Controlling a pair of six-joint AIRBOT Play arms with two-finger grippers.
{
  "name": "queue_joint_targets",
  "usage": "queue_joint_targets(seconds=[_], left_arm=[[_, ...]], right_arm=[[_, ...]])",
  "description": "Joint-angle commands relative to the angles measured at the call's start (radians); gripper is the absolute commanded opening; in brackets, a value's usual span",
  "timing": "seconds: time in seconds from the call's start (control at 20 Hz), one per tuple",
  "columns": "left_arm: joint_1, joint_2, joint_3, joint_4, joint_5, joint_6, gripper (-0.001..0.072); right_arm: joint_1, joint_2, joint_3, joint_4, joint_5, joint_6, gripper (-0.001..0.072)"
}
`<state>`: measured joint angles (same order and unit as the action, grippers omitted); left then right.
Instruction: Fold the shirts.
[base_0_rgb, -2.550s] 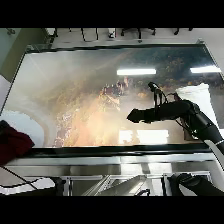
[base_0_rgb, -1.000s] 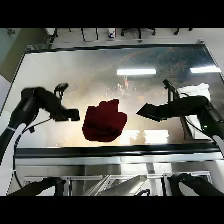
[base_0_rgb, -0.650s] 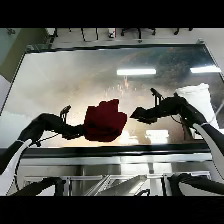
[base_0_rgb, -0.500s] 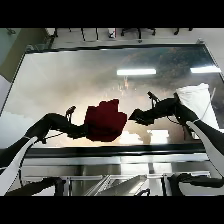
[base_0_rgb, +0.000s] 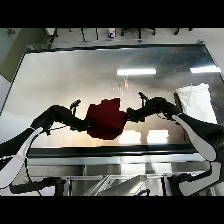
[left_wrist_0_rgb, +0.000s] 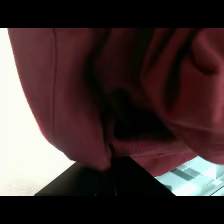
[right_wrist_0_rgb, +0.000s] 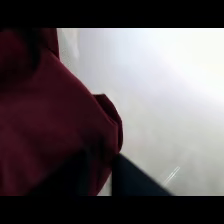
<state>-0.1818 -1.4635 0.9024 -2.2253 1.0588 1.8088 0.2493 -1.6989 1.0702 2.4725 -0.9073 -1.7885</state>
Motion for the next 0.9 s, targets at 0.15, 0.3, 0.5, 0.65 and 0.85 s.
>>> queue_joint_targets(seconds=[0.15, 0.3, 0.5, 0.65, 0.85], left_arm=[[0.047, 0.127, 0.079, 0.005, 0.032, 0.001, 0.0015], [0.119, 0.317, 0.292, 0.004, 0.053, -0.035, 0.0014], [0.149, 0.47, 0.736, 0.0, 0.059, -0.076, 0.0014], [0.087, 0.486, 1.041, 0.002, 0.06, -0.097, 0.0014], [0.018, 0.486, 1.202, 0.009, 0.061, -0.109, 0.0015]], right_arm=[[0.008, 0.043, 0.176, 0.005, -0.11, -0.007, 0.0019], [-0.031, 0.263, 0.356, 0.019, -0.204, -0.008, 0.0019], [-0.032, 0.584, 0.636, 0.018, -0.174, -0.084, 0.002], [-0.021, 0.724, 0.777, 0.01, -0.132, -0.153, 0.002], [-0.02, 0.818, 0.823, -0.018, -0.11, -0.179, 0.002]])
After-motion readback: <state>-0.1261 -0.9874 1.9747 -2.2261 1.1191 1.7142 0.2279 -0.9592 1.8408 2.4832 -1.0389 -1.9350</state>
